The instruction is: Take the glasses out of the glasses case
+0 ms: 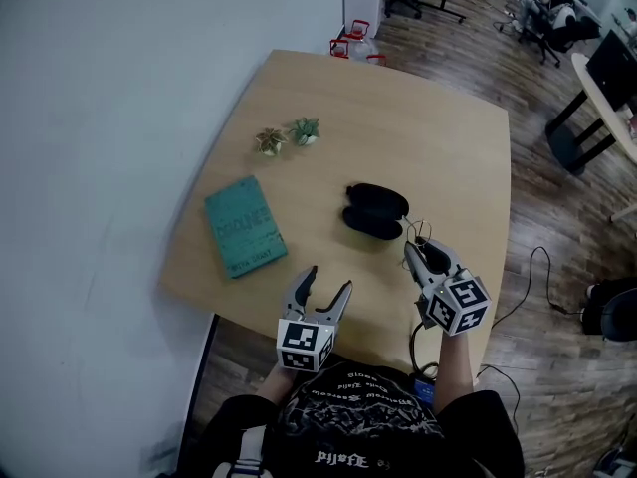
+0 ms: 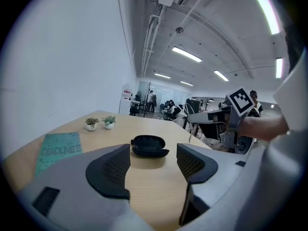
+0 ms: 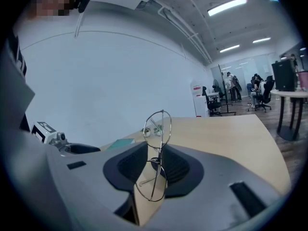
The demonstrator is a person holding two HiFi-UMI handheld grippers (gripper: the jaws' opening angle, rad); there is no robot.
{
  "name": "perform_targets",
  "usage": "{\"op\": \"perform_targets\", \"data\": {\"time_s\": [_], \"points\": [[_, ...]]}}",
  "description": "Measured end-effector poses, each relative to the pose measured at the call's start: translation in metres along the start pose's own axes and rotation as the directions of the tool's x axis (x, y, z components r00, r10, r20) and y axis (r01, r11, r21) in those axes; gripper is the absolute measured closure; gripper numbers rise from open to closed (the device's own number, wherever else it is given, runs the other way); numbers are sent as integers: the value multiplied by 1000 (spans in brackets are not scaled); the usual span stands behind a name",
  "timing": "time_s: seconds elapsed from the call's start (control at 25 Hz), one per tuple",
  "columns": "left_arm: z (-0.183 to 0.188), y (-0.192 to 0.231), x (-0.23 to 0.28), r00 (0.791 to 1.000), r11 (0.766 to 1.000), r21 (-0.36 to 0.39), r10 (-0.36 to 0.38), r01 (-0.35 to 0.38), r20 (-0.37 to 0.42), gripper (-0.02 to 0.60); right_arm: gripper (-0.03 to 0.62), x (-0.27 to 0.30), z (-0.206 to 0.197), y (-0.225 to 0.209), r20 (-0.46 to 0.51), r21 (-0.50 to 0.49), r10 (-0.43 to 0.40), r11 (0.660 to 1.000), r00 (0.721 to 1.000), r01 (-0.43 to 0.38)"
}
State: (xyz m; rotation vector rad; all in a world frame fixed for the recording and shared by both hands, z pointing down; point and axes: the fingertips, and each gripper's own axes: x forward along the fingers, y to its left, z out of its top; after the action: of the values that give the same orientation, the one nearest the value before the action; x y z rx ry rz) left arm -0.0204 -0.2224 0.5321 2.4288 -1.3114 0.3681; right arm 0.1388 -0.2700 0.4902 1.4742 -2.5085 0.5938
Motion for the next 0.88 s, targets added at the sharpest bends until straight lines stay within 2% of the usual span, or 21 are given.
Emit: {"op": "perform_targets", "data": {"time_s": [0.24,0.48,0.68,0.88], "points": [[7,-15,-13,999,999,9,-33,33,24,272,494,-40,-16,4,37,75,-51,996,998,48],[4,-23,-14,997,997,29,-77,76,26,272,494,-71,-26,10,148,106,-45,994,988,30],[4,-31,-18,991,992,43,-124,122,45,272,494,-93,-40,15,209,152,-118,985,971,87],[-7,-36,-19,988,986,56,-155,154,11,272,494,-105,-65,19,202,211,-180,968,963,137]]}}
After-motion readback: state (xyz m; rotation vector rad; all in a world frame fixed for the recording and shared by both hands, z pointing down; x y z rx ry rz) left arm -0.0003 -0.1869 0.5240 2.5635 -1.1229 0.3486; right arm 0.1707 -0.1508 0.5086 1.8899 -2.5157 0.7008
